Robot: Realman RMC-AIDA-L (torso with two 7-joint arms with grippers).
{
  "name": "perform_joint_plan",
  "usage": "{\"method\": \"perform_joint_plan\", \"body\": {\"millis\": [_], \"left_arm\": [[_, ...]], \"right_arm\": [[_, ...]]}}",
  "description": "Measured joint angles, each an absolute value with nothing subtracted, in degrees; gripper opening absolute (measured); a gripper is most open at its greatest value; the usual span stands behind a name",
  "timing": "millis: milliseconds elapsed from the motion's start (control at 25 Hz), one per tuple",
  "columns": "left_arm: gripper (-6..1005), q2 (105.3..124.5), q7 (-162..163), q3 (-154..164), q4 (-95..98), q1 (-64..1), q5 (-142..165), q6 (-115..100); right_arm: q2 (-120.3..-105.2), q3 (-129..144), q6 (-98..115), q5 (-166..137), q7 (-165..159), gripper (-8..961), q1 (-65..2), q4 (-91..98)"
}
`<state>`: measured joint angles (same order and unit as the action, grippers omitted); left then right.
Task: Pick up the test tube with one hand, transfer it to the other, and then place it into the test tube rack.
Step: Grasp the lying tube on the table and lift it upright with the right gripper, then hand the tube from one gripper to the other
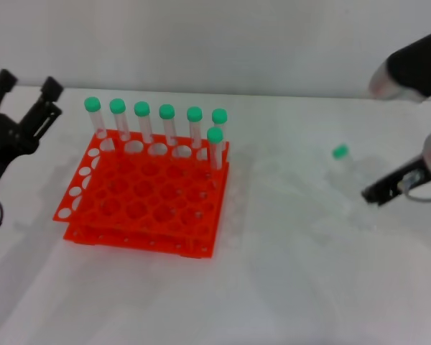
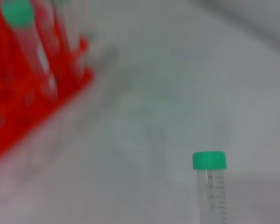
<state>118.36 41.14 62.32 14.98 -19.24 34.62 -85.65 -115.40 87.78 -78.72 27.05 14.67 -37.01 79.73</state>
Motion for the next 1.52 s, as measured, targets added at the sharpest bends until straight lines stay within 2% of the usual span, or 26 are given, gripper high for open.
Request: {"method": "perform_joint_plan", "body": {"millis": [320, 480, 800, 1520], "left_arm": [[890, 114.95, 66.32, 62.26, 24.53, -21.94, 53.39, -82.92], [886, 114.28, 77.03, 62.26, 28.1, -24.51, 60.76, -83.11], [874, 115.57, 84.58, 62.22, 30.63, -30.22, 68.53, -82.63], [849, 116.69, 88.55, 62.31, 30.6, -34.82, 74.26, -77.86]], "right_arm": [[-115.56, 89.53, -58.33, 41.23, 32.85, 214, -24.03, 91.3], [-115.44, 91.66, -49.33, 51.03, 45.99, 218, -21.24, 89.8], [-115.33, 92.15, -46.3, 63.07, 62.84, 225, -20.38, 86.71], [-115.46, 95.36, -46.94, 66.98, 68.98, 240, -20.94, 89.91]]}}
